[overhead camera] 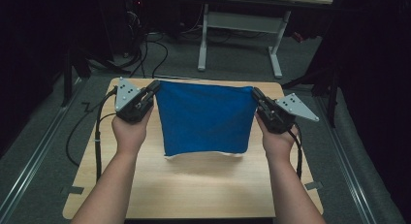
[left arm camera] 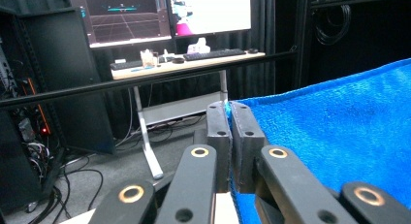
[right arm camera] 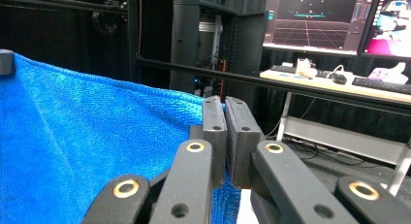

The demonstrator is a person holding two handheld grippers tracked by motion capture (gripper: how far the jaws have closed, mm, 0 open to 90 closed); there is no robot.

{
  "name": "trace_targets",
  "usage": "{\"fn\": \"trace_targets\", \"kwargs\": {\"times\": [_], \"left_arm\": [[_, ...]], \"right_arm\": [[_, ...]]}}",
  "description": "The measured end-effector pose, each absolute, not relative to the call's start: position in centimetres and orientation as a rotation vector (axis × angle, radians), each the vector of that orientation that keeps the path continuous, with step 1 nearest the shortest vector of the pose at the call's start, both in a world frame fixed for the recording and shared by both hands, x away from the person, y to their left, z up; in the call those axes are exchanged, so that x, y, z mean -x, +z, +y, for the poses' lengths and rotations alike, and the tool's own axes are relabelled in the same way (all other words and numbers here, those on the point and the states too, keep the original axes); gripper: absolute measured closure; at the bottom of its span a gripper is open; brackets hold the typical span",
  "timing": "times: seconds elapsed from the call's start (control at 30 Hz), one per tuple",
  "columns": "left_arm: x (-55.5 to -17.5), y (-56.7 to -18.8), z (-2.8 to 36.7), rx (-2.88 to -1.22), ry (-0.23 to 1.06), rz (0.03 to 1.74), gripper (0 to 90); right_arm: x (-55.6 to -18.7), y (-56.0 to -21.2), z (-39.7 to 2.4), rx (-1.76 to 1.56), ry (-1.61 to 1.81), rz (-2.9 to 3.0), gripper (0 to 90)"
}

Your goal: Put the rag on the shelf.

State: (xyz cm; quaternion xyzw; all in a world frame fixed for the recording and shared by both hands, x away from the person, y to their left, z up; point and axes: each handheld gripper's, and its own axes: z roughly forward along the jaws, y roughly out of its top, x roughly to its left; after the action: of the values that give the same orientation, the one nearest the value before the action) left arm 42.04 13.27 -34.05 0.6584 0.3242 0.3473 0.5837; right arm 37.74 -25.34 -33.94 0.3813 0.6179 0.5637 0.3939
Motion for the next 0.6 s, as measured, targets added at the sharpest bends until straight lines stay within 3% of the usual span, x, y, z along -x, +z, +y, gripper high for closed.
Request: {"fn": "trace_targets", "kwargs": {"times": [0.6], "left_arm": [[-45.2,-33.2,13.5,-1.537,0.861,0.765,88.1]], "right_arm": [[-41.6,-33.5,-24.4,-1.014,1.394,1.577,88.4]]}}
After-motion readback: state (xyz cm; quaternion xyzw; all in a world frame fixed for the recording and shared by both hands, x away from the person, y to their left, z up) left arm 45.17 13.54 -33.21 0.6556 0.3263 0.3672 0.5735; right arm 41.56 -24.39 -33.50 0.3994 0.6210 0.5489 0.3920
